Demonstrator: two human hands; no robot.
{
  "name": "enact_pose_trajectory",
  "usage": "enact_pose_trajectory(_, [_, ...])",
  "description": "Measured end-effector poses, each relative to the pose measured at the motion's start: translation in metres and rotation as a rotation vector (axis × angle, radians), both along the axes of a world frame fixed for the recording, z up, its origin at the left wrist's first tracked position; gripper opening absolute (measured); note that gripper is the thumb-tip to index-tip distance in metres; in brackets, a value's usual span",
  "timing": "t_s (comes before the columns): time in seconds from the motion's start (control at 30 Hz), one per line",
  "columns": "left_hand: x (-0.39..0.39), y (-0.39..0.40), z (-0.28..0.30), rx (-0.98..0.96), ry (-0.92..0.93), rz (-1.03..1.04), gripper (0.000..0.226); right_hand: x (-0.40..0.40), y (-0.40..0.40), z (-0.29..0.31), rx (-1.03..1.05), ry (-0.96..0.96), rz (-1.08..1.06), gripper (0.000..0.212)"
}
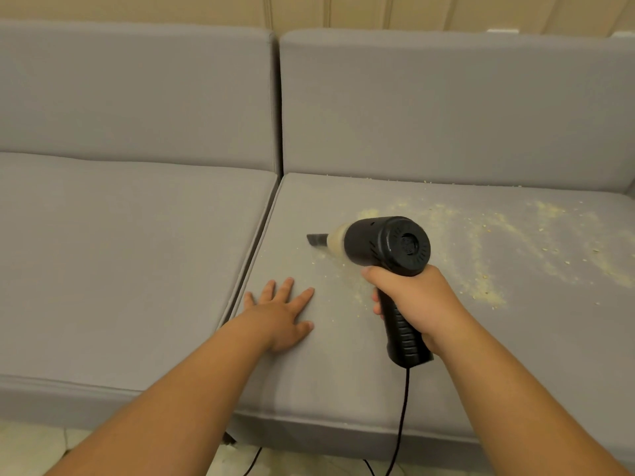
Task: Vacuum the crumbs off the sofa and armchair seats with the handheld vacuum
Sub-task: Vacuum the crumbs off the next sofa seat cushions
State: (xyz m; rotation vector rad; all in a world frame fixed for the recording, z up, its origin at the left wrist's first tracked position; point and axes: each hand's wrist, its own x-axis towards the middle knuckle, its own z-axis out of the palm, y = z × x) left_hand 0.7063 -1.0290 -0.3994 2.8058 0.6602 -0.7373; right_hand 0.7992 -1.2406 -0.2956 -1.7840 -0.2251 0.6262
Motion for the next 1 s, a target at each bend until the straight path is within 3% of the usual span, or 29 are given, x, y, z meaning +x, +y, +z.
enact_pose_trajectory(0.17, [-0.007, 0.0, 0.001, -0.006, -0.003, -0.018, 0.07, 0.004, -0.007, -0.004, -0.024, -0.076, -0.118, 0.016])
enact_pose_trajectory(0.47, [-0.037, -0.008, 0.006, -0.04, 0.013, -0.046, 0.072, -0.008, 0.022, -0.005, 0.016, -0.037, 0.029, 0.017])
enact_pose_trajectory(0.83, [-0.057, -0.02, 0.011, -0.084, 0.021, -0.037, 0.074, -0.026, -0.008, 0.001, -0.031, -0.019, 0.111, 0.018])
enact_pose_trajectory(1.0, [-0.067, -0.031, 0.013, -0.066, 0.038, -0.038, 0.074, -0.033, -0.03, 0.004, -0.026, -0.084, -0.057, 0.015])
